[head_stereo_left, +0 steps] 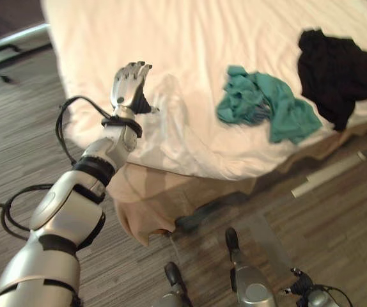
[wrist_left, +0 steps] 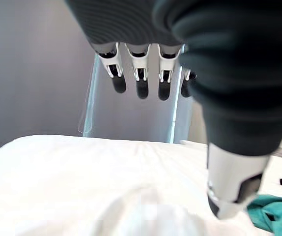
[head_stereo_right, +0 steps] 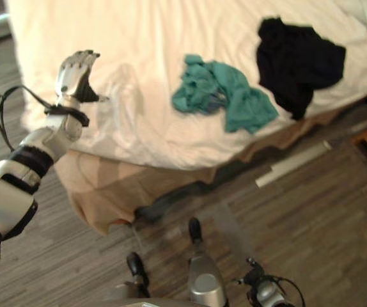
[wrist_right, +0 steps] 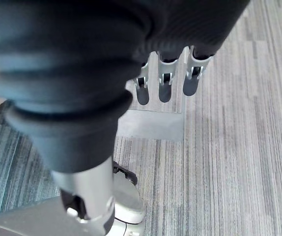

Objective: Tidy up the quilt and then pick up the clothes from the bed and put them into the laundry hamper.

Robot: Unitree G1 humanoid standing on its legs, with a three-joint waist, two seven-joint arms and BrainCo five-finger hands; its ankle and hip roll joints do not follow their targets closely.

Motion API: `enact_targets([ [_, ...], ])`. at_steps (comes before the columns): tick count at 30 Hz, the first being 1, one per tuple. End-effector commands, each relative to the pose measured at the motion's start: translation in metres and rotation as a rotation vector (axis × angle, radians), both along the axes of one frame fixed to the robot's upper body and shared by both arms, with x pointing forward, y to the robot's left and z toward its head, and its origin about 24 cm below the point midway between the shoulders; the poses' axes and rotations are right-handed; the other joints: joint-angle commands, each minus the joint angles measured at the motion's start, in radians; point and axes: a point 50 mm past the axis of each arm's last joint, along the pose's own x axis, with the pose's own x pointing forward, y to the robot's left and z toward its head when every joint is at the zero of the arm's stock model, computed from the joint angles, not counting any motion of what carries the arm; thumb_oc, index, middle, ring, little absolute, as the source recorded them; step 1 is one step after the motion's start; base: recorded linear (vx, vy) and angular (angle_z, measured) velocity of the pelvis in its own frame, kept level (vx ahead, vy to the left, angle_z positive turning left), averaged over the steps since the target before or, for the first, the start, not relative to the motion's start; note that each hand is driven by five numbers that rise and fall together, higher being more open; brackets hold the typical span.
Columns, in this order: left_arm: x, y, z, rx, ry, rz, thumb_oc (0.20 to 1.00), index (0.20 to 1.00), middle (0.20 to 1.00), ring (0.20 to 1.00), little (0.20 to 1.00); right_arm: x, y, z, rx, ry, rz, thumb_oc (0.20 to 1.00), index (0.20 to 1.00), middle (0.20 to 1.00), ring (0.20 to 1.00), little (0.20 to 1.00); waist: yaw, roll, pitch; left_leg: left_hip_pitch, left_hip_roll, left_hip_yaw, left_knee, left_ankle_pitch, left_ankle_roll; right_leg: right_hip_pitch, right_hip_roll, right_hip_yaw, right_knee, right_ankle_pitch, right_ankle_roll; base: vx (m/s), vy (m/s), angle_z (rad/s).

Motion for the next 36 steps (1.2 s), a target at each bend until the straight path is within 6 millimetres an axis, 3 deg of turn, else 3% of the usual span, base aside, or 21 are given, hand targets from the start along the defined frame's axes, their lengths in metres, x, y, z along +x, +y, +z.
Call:
enact_targets([
  [1,0.003,0.039,0.025,0.102,-0.021,0.208,1.0,1.0,1.0,1.0,1.0,0.005,-0.004,0.003,-0.016,-0.042,-0.03,1.0,1.0,1.0,1.0,1.0,0.031,-0.013,0.044,0.004,0.044,-0.044,0.005,-0.038,-0.029,-0.027,-0.08,-0.005,0.074,-0.141,0.144,-0.02,-0.019,-0.15],
  [4,0.004,0.047,0.002,0.246,0.116,0.285,0.94,0.94,0.94,0.94,0.94,0.001,-0.002,0.0,-0.006,-0.028,-0.06,1.0,1.0,1.0,1.0,1.0,0.023,-0.011,0.058,0.001,0.049,-0.029,0.005,-0.037,-0.029,-0.04,-0.076,0.001,0.072,-0.141,0.145,0.01,-0.013,-0.19],
  [5,0.002,0.05,-0.009,0.269,0.152,0.305,0.514,0.514,0.514,0.514,0.514,0.0,-0.002,0.0,-0.003,-0.031,-0.073,1.0,1.0,1.0,1.0,1.0,0.022,-0.013,0.058,0.006,0.05,-0.026,0.005,-0.039,-0.03,-0.039,-0.075,0.003,0.072,-0.143,0.145,0.03,0.011,-0.1],
  [6,-0.001,0.055,-0.025,0.273,0.205,0.328,0.2,0.2,0.2,0.2,0.2,-0.002,-0.003,0.0,0.001,-0.033,-0.097,1.0,1.0,1.0,1.0,1.0,0.021,-0.014,0.06,0.018,0.052,-0.022,0.005,-0.045,-0.03,-0.028,-0.074,0.003,0.071,-0.148,0.144,0.02,0.008,-0.12],
  [10,-0.023,0.076,-0.087,0.249,0.388,0.401,0.2,0.2,0.2,0.2,0.2,-0.008,-0.013,0.001,0.0,-0.042,-0.172,1.0,1.0,1.0,1.0,1.0,0.02,-0.017,0.046,0.057,0.053,-0.012,0.005,-0.059,-0.03,0.005,-0.076,0.002,0.07,-0.158,0.139,0.04,0.013,-0.15],
  [12,-0.122,0.135,-0.205,0.082,0.779,0.584,0.2,0.2,0.2,0.2,0.2,-0.003,-0.037,0.011,-0.021,-0.086,-0.281,1.0,1.0,1.0,1.0,1.0,0.048,-0.004,-0.007,0.111,0.048,-0.014,0.005,-0.078,-0.032,0.079,-0.085,-0.009,0.06,-0.17,0.132,0.16,0.051,-0.15],
  [14,-0.18,0.162,-0.239,-0.054,0.902,0.717,0.2,0.2,0.2,0.2,0.2,0.011,-0.045,0.022,-0.019,-0.162,-0.286,1.0,1.0,1.0,1.0,1.0,0.063,-0.001,-0.031,0.134,0.048,-0.017,0.005,-0.084,-0.033,0.111,-0.086,-0.015,0.054,-0.174,0.127,0.12,0.045,0.01],
  [15,-0.211,0.174,-0.251,-0.127,0.941,0.801,0.89,0.89,0.89,0.89,0.89,0.024,-0.048,0.033,-0.015,-0.235,-0.26,1.0,1.0,1.0,1.0,1.0,0.07,-0.002,-0.043,0.138,0.048,-0.018,0.005,-0.083,-0.034,0.121,-0.087,-0.02,0.051,-0.173,0.125,0.08,0.042,0.14],
  [16,-0.242,0.185,-0.261,-0.188,0.967,0.893,1.0,1.0,1.0,1.0,1.0,0.039,-0.051,0.048,-0.013,-0.328,-0.226,1.0,1.0,1.0,1.0,1.0,0.079,-0.004,-0.051,0.147,0.049,-0.022,0.005,-0.085,-0.035,0.138,-0.087,-0.025,0.046,-0.175,0.124,0.06,0.037,0.09],
  [18,-0.316,0.192,-0.283,-0.307,1.034,1.072,1.0,1.0,1.0,1.0,1.0,0.069,-0.052,0.091,-0.014,-0.552,-0.108,1.0,1.0,1.0,1.0,1.0,0.105,-0.009,-0.067,0.168,0.05,-0.029,0.005,-0.091,-0.036,0.175,-0.092,-0.044,0.04,-0.181,0.125,0.07,0.05,0.05],
  [19,-0.316,0.192,-0.283,-0.307,1.034,1.072,1.0,1.0,1.0,1.0,1.0,0.069,-0.052,0.091,-0.014,-0.552,-0.107,1.0,1.0,1.0,1.0,1.0,0.105,-0.009,-0.071,0.164,0.05,-0.029,0.005,-0.088,-0.036,0.171,-0.092,-0.044,0.039,-0.179,0.124,0.05,0.05,0.18],
  [21,-0.374,0.181,-0.302,-0.416,1.103,1.213,1.0,1.0,1.0,1.0,1.0,0.102,-0.046,0.136,-0.035,-0.755,0.018,1.0,1.0,1.0,1.0,1.0,0.142,-0.018,-0.081,0.175,0.048,-0.043,0.005,-0.093,-0.033,0.199,-0.101,-0.065,0.041,-0.186,0.124,0.04,0.046,0.34],
  [24,-0.415,0.161,-0.317,-0.517,1.172,1.307,1.0,1.0,1.0,1.0,1.0,0.141,-0.024,0.19,-0.026,-0.952,0.185,1.0,1.0,1.0,1.0,1.0,0.188,-0.032,-0.084,0.164,0.046,-0.065,0.005,-0.092,-0.029,0.207,-0.108,-0.087,0.044,-0.191,0.121,0.01,0.038,0.46],
  [25,-0.424,0.153,-0.322,-0.55,1.198,1.319,1.0,1.0,1.0,1.0,1.0,0.154,-0.016,0.209,-0.032,-1.013,0.24,0.859,0.859,0.859,0.859,0.859,0.211,-0.037,-0.082,0.163,0.045,-0.074,0.005,-0.093,-0.027,0.213,-0.11,-0.098,0.045,-0.194,0.12,-0.01,0.024,0.61],
  [26,-0.427,0.147,-0.325,-0.566,1.217,1.319,1.0,1.0,1.0,1.0,1.0,0.162,-0.013,0.219,-0.043,-1.036,0.265,0.222,0.222,0.222,0.222,0.222,0.221,-0.04,-0.083,0.154,0.044,-0.081,0.005,-0.09,-0.026,0.211,-0.112,-0.104,0.045,-0.193,0.119,-0.02,0.014,0.5],
  [29,-0.428,0.133,-0.333,-0.599,1.246,1.292,1.0,1.0,1.0,1.0,1.0,0.189,0.007,0.254,-0.064,-1.13,0.367,0.2,0.2,0.2,0.2,0.2,0.257,-0.049,-0.073,0.136,0.042,-0.105,0.005,-0.086,-0.023,0.212,-0.118,-0.125,0.041,-0.192,0.118,-0.04,0.011,0.37],
  [30,-0.414,0.124,-0.338,-0.597,1.25,1.221,1.0,1.0,1.0,1.0,1.0,0.212,0.036,0.289,-0.054,-1.219,0.473,0.2,0.2,0.2,0.2,0.2,0.291,-0.056,-0.053,0.108,0.041,-0.13,0.005,-0.078,-0.022,0.204,-0.122,-0.142,0.045,-0.193,0.118,-0.11,0.002,0.6],
  [32,-0.403,0.12,-0.34,-0.597,1.237,1.181,1.0,1.0,1.0,1.0,1.0,0.222,0.05,0.303,-0.035,-1.253,0.499,0.2,0.2,0.2,0.2,0.2,0.303,-0.061,-0.045,0.082,0.039,-0.144,0.005,-0.068,-0.022,0.187,-0.123,-0.147,0.047,-0.189,0.117,-0.13,-0.004,0.38],
  [33,-0.373,0.114,-0.342,-0.589,1.196,1.077,1.0,1.0,1.0,1.0,1.0,0.241,0.068,0.341,-0.034,-1.335,0.524,0.2,0.2,0.2,0.2,0.2,0.331,-0.071,-0.018,0.04,0.039,-0.166,0.005,-0.052,-0.027,0.162,-0.124,-0.159,0.051,-0.185,0.114,-0.09,-0.007,0.27],
  [35,-0.349,0.109,-0.341,-0.577,1.162,0.999,1.0,1.0,1.0,1.0,1.0,0.253,0.075,0.361,-0.047,-1.364,0.517,0.2,0.2,0.2,0.2,0.2,0.344,-0.07,0.002,0.014,0.039,-0.18,0.005,-0.041,-0.03,0.144,-0.124,-0.168,0.056,-0.183,0.113,-0.14,-0.006,0.56],
  [36,-0.303,0.096,-0.336,-0.544,1.098,0.831,1.0,1.0,1.0,1.0,1.0,0.269,0.085,0.385,-0.044,-1.394,0.471,0.2,0.2,0.2,0.2,0.2,0.371,-0.065,0.037,-0.034,0.043,-0.204,0.005,-0.022,-0.038,0.106,-0.123,-0.178,0.066,-0.181,0.11,-0.16,-0.011,0.55],
])
